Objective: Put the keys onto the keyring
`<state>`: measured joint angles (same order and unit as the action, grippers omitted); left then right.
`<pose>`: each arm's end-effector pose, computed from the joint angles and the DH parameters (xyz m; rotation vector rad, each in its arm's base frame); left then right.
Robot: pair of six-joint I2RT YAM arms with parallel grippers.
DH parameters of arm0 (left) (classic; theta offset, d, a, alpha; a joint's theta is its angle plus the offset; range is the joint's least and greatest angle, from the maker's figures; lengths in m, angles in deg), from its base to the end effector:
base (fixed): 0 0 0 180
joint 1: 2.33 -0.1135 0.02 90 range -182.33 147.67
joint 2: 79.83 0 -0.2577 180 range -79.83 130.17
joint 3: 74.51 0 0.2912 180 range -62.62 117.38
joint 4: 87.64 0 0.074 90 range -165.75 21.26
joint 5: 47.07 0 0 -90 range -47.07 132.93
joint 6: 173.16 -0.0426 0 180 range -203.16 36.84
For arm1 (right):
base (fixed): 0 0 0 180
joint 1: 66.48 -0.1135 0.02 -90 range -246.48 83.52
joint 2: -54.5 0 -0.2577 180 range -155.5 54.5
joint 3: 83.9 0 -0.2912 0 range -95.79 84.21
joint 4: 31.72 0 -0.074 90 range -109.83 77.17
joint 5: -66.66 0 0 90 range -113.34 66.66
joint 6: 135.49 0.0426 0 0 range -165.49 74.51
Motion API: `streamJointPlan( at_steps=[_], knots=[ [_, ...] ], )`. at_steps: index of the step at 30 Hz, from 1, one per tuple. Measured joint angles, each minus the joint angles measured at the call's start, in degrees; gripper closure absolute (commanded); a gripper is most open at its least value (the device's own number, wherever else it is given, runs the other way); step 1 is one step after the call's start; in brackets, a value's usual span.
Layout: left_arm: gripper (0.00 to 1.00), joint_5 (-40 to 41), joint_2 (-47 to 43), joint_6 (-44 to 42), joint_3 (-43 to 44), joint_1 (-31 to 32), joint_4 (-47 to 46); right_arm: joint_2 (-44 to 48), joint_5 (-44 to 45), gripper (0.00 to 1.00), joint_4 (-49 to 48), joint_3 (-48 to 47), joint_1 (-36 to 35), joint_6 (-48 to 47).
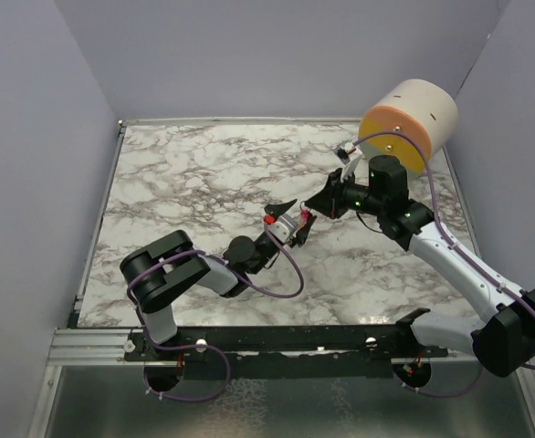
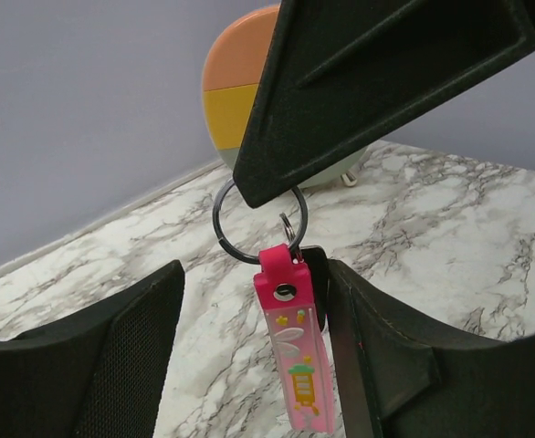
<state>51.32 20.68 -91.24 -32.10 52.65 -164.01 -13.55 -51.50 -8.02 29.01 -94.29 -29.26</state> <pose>0.1951 -0.2677 0.1561 0.5555 1.1524 -0.6150 0.2703 0.1653 0.3011 -0.5367 2.0135 0.9730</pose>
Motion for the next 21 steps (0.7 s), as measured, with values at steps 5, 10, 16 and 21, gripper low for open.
streamJointPlan(
  at_steps=[5,10,16,21],
  knots=[
    [0.62,-0.4,-0.6,0.1,0.0,0.0,0.0,0.3,0.0,0.99,0.0,0.4,0.0,0.0],
    [0.65,-1.1,-1.1,0.2,-0.1,0.0,0.0,0.9,0.0,0.99,0.1,0.9,0.0,0.0],
    [0.65,-1.7,-2.8,0.2,-0.9,0.0,0.0,1.2,0.0,0.99,0.1,0.9,0.0,0.0],
    [0.66,-1.6,-4.0,-0.3,-1.6,0.0,0.0,1.6,0.0,0.99,0.2,0.9,0.0,0.0]
  ],
)
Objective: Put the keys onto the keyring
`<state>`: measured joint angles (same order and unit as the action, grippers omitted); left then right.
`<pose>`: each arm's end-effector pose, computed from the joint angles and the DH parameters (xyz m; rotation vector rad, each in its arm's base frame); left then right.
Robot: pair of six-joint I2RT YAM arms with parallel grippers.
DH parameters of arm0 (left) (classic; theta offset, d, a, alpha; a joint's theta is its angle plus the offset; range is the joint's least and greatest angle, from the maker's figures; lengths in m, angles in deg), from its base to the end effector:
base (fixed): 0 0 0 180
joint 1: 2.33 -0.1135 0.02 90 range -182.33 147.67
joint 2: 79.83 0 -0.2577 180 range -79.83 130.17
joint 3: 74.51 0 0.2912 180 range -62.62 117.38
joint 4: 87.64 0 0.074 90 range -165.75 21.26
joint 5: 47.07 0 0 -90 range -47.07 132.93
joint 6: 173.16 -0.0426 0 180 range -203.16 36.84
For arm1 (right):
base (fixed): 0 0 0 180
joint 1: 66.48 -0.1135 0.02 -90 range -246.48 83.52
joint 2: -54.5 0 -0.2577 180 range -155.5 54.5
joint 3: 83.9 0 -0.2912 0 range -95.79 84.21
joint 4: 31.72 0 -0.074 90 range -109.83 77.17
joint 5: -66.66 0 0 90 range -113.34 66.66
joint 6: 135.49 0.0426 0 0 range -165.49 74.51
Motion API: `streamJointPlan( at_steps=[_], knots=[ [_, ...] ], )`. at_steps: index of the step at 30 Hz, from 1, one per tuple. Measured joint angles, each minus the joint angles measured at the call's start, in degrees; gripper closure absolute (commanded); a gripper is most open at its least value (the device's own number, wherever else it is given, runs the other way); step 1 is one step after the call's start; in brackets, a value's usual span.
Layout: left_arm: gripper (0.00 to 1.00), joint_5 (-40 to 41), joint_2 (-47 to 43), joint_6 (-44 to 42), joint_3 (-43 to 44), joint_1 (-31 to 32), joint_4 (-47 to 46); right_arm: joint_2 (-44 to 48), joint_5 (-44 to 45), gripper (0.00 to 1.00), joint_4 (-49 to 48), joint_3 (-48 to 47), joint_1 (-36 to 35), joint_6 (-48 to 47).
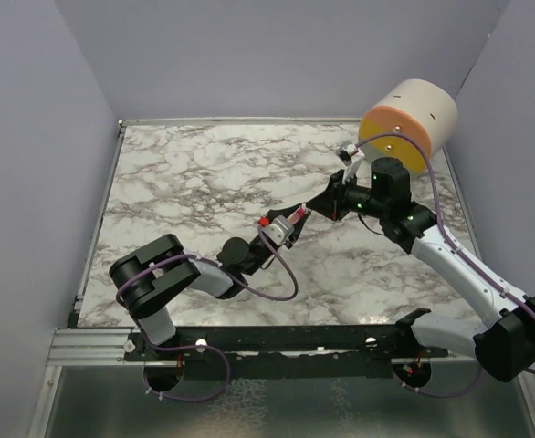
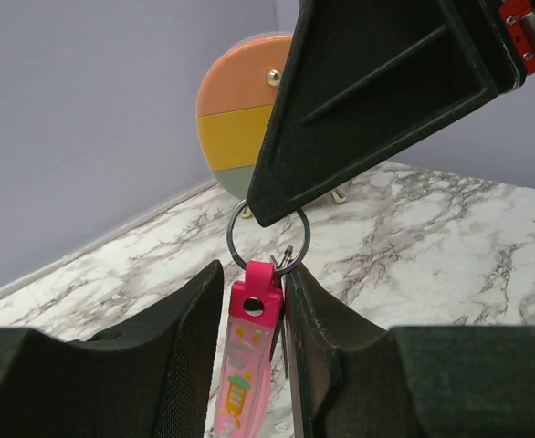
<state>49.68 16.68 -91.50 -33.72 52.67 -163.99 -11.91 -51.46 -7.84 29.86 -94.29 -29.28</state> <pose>0.1888 -0.2610 0.1699 0.5582 1.1050 -0.6391 0.2648 0.1624 0.3033 -0.5376 2.0021 0.9726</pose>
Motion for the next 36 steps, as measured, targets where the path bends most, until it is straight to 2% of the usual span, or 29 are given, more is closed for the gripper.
streamJointPlan(
  at_steps=[7,13,23,36],
  knots=[
    [0.66,0.0,-0.3,-2.0,-0.3,0.0,0.0,0.1,0.0,0.99,0.8,-0.1,0.0,-0.7],
    [0.66,-0.3,-0.3,-3.7,-0.3,-0.6,0.0,-0.4,0.4,0.99,5.4,-2.8,0.0,-3.4],
    [0.66,-6.1,1.9,-4.5,0.0,-2.8,0.0,-2.9,0.7,0.99,12.9,-6.9,-0.3,-11.7],
    [0.66,-9.0,5.4,-5.1,1.2,-3.4,0.0,-11.2,2.3,0.99,24.3,-17.2,-0.3,-19.6]
  ],
)
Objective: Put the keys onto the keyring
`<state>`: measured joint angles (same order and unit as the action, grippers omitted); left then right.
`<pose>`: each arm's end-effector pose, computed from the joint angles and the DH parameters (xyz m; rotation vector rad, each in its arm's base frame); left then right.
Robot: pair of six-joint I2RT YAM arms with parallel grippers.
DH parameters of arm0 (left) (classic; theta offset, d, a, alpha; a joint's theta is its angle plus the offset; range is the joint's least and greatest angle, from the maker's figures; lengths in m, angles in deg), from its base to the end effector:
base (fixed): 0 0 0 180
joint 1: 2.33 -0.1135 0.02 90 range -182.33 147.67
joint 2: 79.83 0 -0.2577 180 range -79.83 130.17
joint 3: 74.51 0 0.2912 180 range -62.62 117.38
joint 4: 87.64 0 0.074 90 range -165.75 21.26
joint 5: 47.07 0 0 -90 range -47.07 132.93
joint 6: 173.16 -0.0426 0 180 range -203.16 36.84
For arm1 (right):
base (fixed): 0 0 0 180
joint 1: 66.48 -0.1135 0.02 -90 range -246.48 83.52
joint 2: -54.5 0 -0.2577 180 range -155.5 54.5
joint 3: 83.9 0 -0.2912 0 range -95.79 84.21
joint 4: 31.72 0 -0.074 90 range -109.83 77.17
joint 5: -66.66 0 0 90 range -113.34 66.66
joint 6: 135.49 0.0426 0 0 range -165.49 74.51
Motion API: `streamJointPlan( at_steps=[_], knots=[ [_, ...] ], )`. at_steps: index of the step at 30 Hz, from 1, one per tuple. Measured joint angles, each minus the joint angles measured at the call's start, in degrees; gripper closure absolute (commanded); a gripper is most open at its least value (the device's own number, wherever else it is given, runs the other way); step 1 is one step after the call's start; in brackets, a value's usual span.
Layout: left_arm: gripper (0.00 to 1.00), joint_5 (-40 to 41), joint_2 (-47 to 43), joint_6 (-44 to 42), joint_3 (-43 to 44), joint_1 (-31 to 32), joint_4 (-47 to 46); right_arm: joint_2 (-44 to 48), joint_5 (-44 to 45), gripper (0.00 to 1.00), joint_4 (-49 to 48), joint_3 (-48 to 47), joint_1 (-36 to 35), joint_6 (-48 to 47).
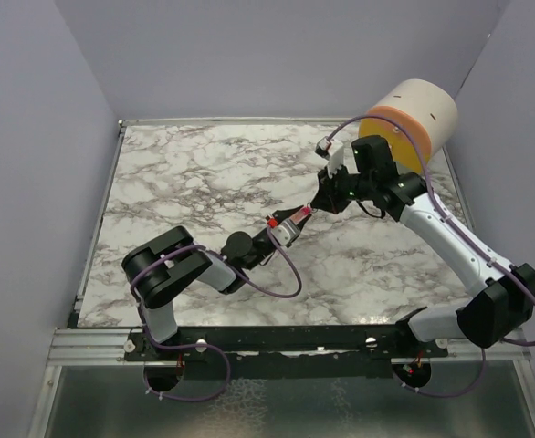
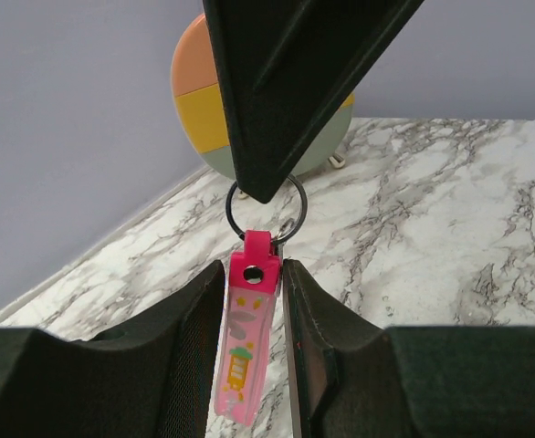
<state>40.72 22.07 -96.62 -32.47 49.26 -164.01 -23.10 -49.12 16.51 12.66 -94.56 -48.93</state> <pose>0.2044 -0.2605 0.1470 0.7303 1.0826 -0.5949 0.2889 0.1751 0.3191 -0.8557 2.1696 0.7372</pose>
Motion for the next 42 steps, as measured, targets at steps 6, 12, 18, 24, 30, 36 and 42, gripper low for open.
streamJointPlan(
  at_steps=[6,12,18,24,30,36,42],
  knots=[
    [0.66,-0.1,0.0,-0.3,0.5,-0.2,0.0,-1.9,0.9,0.99,4.7,-1.9,0.0,-1.4],
    [0.66,-0.4,0.2,-0.5,0.5,-0.2,0.0,-2.2,1.4,0.99,6.8,-2.2,0.0,-1.5],
    [0.66,-0.6,0.9,-1.2,0.5,-0.2,0.1,-3.0,2.7,0.99,8.0,-2.5,-0.5,-1.8],
    [0.65,-0.7,1.7,-2.4,0.5,-0.5,0.1,-4.9,4.1,0.99,9.5,-3.4,-1.1,-2.0],
    [0.64,-0.7,1.9,-3.0,1.3,-1.2,0.1,-6.9,5.2,0.99,11.4,-3.4,-1.9,-2.4],
    [0.64,-0.8,1.9,-3.2,1.3,-1.4,0.1,-7.2,5.7,0.99,12.0,-3.4,-2.0,-2.4],
    [0.64,-0.7,1.9,-3.1,1.3,-1.6,0.1,-7.3,6.0,0.99,12.2,-3.4,-2.0,-2.4]
  ],
)
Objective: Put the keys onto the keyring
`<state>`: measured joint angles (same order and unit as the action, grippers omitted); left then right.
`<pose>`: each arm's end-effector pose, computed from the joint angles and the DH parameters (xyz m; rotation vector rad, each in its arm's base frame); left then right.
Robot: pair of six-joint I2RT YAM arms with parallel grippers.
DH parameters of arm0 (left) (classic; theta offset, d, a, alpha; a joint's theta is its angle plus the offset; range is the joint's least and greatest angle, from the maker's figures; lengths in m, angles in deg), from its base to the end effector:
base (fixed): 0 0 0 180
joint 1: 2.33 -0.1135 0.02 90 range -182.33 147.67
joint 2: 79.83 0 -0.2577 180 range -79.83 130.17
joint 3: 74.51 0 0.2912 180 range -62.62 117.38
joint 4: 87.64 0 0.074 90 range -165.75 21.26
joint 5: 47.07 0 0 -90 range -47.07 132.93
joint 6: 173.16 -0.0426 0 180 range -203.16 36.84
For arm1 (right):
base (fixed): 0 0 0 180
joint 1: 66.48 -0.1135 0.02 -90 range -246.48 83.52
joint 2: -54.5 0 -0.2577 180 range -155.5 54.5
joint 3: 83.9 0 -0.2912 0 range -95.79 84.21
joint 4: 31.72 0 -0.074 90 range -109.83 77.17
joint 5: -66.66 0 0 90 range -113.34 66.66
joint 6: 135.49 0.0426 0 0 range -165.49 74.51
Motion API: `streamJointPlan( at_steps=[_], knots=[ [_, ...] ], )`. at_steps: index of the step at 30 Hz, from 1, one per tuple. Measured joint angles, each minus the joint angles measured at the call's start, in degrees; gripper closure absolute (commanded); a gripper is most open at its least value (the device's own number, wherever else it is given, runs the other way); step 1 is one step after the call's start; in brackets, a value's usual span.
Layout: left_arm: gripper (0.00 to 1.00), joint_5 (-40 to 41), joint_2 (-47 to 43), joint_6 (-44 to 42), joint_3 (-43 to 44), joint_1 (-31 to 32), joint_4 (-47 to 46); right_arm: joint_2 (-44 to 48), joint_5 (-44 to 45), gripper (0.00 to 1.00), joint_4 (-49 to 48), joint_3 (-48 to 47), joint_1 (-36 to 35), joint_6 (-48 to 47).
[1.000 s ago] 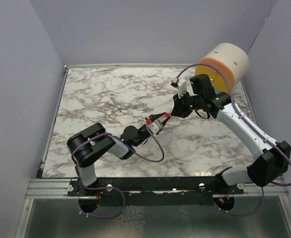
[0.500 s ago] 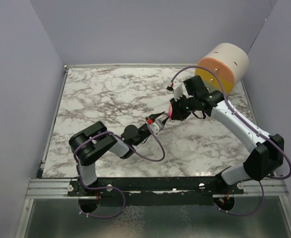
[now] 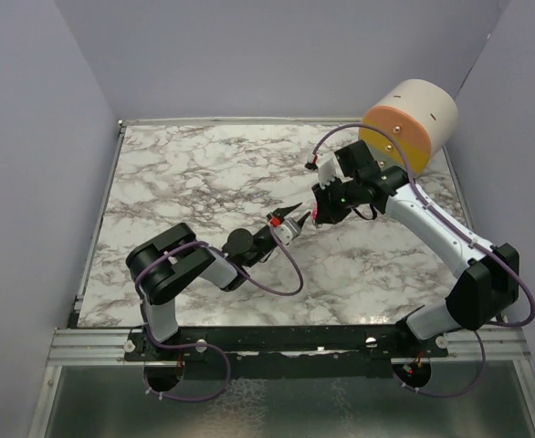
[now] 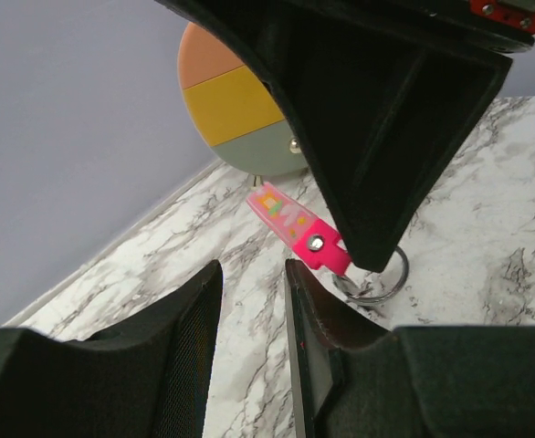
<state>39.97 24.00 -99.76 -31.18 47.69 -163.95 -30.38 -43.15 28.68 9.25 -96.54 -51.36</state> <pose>0.2149 -0.2597 0.1420 0.7586 1.0727 -0.5318 0.2938 0.1867 0.2830 -0.9282 2.4445 0.6006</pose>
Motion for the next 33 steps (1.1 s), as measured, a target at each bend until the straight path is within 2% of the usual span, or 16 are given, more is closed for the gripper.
streamJointPlan(
  at_steps=[11,20,33],
  knots=[
    [0.61,2.0,0.0,0.2,-0.1,-0.4,0.0,-1.9,1.9,0.99,2.3,0.0,-0.4,0.2],
    [0.54,3.4,-0.7,1.7,-3.7,-0.4,0.0,-4.1,4.1,0.99,3.6,-0.3,-0.4,1.0],
    [0.45,-0.8,-0.1,4.7,-6.8,-0.5,-0.1,-5.9,2.1,0.99,1.4,-3.0,-0.4,1.4]
  ],
)
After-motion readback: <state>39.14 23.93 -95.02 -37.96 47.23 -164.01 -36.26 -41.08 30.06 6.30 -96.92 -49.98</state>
